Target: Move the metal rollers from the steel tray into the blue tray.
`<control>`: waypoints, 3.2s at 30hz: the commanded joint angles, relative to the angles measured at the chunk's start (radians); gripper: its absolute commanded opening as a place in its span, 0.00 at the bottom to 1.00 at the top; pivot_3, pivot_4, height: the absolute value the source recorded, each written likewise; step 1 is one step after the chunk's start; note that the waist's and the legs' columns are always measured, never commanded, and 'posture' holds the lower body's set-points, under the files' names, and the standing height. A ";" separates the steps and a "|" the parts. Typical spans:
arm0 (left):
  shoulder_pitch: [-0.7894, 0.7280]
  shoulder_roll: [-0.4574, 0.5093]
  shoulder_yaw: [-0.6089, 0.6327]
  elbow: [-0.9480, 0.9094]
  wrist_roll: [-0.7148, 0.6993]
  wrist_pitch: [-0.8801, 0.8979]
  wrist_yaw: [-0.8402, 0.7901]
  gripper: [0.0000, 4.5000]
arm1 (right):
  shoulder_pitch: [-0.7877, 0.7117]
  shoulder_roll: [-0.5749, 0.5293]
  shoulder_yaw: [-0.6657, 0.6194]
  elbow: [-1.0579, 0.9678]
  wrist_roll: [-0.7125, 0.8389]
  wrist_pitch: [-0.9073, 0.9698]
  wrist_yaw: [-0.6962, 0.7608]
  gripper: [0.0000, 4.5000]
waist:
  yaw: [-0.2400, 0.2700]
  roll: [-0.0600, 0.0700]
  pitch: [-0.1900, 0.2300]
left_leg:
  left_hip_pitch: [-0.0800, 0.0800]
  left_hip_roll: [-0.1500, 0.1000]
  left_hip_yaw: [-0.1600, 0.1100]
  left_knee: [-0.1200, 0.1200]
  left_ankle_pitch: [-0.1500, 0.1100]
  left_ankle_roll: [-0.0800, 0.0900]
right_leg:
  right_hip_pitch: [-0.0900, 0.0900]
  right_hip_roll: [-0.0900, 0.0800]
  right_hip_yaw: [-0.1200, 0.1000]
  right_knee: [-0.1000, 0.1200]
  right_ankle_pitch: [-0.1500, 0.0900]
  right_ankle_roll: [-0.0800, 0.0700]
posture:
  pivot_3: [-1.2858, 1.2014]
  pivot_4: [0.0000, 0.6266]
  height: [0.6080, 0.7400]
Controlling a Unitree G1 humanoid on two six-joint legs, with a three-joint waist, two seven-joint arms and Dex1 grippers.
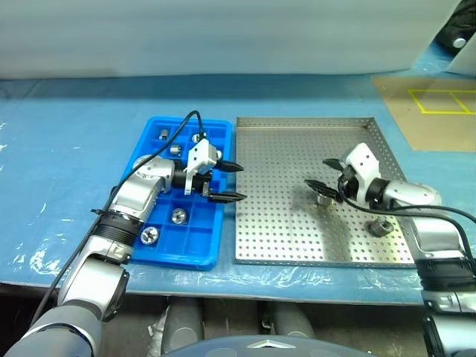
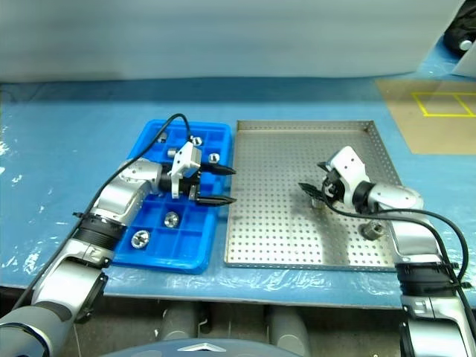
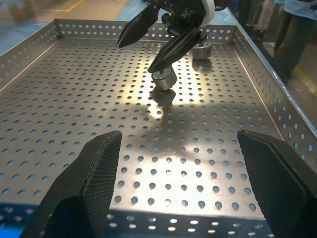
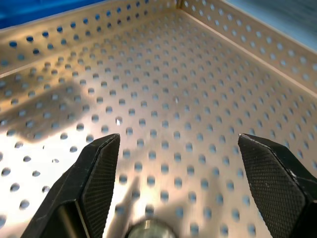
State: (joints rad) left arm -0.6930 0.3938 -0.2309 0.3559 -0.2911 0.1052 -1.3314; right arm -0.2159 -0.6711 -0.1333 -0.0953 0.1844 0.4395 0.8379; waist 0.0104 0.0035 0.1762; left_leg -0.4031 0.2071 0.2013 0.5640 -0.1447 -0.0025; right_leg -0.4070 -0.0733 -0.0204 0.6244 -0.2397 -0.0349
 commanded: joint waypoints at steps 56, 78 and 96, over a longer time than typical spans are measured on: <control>0.184 0.276 0.209 -0.232 -0.008 0.076 0.083 0.88 | -0.404 0.270 0.356 0.160 0.033 -0.068 0.120 0.41 | 0.029 0.001 0.001 | -0.002 0.001 -0.003 -0.002 -0.002 0.000 | -0.002 -0.002 -0.001 -0.001 0.000 -0.001 | 0.53 0.24 1.00; 0.481 0.372 0.343 -0.569 -0.099 0.248 0.258 0.88 | -0.617 0.423 0.474 0.578 -0.076 -0.360 0.305 0.41 | 0.103 0.001 0.001 | -0.003 0.002 -0.008 -0.004 0.001 -0.005 | -0.003 -0.003 -0.003 0.001 0.000 -0.001 | 0.60 0.24 1.00; 0.398 0.338 0.271 -0.514 -0.097 0.236 0.233 0.88 | -0.557 0.381 0.428 0.507 -0.074 -0.337 0.259 0.85 | 0.111 0.000 0.001 | -0.003 0.001 -0.008 -0.003 0.001 -0.005 | -0.004 -0.001 -0.003 0.002 0.000 -0.001 | 0.57 0.24 1.00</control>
State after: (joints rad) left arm -0.2753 0.7331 0.0361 -0.1509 -0.3731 0.3542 -1.0900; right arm -0.7731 -0.2806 0.3291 0.4637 0.0957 0.1007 1.1067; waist 0.1214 0.0040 0.1767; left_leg -0.4063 0.2081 0.1935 0.5609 -0.1432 -0.0081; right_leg -0.4110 -0.0747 -0.0232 0.6259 -0.2394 -0.0360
